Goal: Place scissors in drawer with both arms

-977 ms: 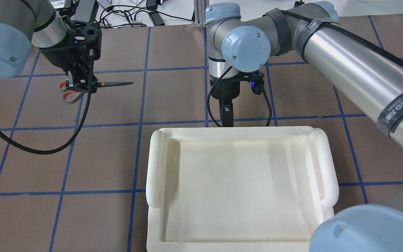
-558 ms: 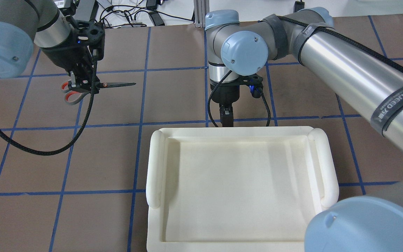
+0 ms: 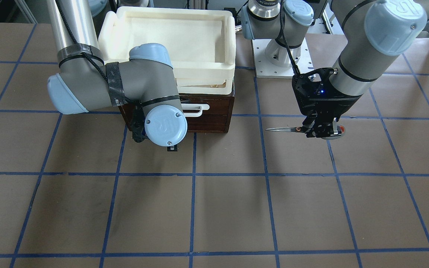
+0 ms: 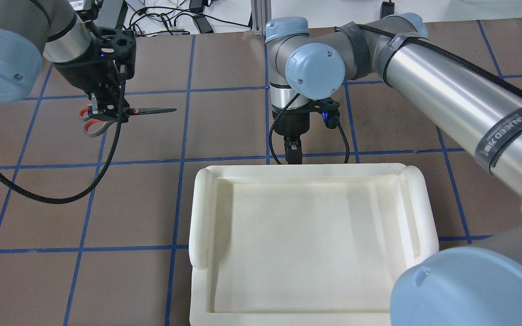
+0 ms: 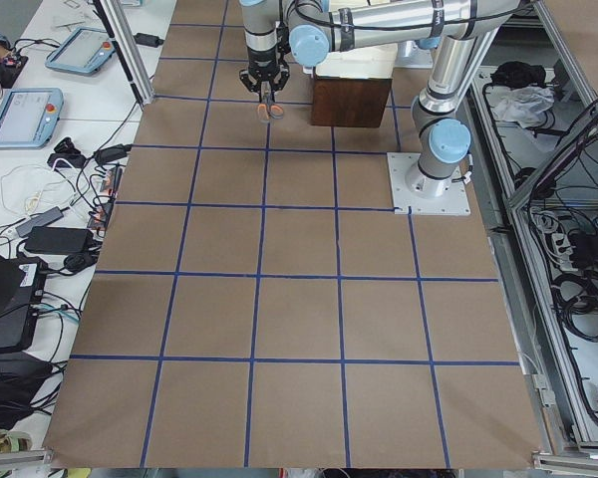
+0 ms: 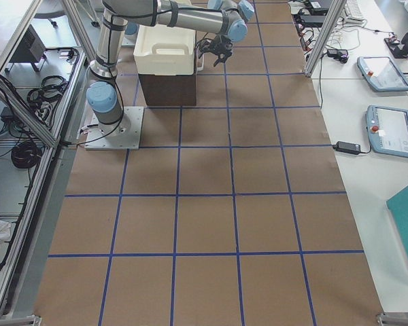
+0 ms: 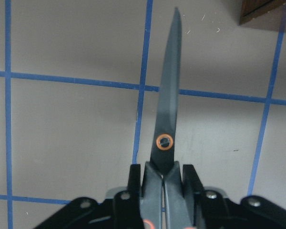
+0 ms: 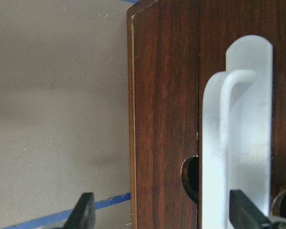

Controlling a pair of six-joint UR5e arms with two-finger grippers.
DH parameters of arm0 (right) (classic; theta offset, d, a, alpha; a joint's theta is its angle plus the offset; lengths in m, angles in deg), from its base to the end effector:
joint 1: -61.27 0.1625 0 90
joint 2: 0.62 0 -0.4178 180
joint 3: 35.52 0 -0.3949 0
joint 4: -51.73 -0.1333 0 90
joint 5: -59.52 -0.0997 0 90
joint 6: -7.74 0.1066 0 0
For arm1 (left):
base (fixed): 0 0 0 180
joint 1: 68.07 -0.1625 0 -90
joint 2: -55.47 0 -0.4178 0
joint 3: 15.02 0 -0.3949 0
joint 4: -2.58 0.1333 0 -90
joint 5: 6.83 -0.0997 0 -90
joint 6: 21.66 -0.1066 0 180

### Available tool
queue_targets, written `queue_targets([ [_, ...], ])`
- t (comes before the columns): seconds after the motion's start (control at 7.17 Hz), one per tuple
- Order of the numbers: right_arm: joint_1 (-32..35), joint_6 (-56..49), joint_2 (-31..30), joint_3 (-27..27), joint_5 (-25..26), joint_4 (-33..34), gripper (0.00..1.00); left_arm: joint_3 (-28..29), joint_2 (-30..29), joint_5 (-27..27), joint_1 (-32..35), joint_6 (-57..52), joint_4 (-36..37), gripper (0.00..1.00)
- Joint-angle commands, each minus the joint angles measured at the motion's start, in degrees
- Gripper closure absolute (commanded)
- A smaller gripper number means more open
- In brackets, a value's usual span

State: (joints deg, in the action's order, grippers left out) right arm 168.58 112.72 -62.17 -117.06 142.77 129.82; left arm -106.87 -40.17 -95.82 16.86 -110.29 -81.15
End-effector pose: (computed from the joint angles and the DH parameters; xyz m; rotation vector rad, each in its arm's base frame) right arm 0.3174 -0.5283 0.2523 -1.8778 -1.8910 -0.5051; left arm -0.0878 -0.5399 0.4181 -2.0746 -2.3223 -0.0027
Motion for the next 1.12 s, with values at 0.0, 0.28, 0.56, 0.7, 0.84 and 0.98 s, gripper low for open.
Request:
queue_targets([
  [0.0,0.0,-0.1,0.6,0.0,0.1,0.5,0.0,-0.2,0.2,0.0,0.1,0.0,0.0,1.0],
  [0.28,0.0,-0.7,0.6,-1.0,0.1,1.5,0.0,-0.4,0.0,0.1,0.0,0.0,0.0,1.0],
  [0.56,0.0,-0.8,0.6,-2.2,0.1,5.3,0.0,-0.5,-0.1,0.2,0.0,-0.1,-0.1,1.0],
  [0.7,0.0,-0.9,0.6,-2.2,0.1,6.7,0.0,-0.5,0.1,0.2,0.1,-0.1,-0.1,1.0],
  [0.84,-0.1,-0.9,0.6,-2.1,0.1,8.0,0.0,-0.5,-0.2,0.2,0.0,-0.1,0.0,1.0],
  [0.98,0.0,-0.9,0.5,-1.7,0.2,8.8,0.0,-0.5,0.1,0.2,0.1,-0.1,-0.1,1.0],
])
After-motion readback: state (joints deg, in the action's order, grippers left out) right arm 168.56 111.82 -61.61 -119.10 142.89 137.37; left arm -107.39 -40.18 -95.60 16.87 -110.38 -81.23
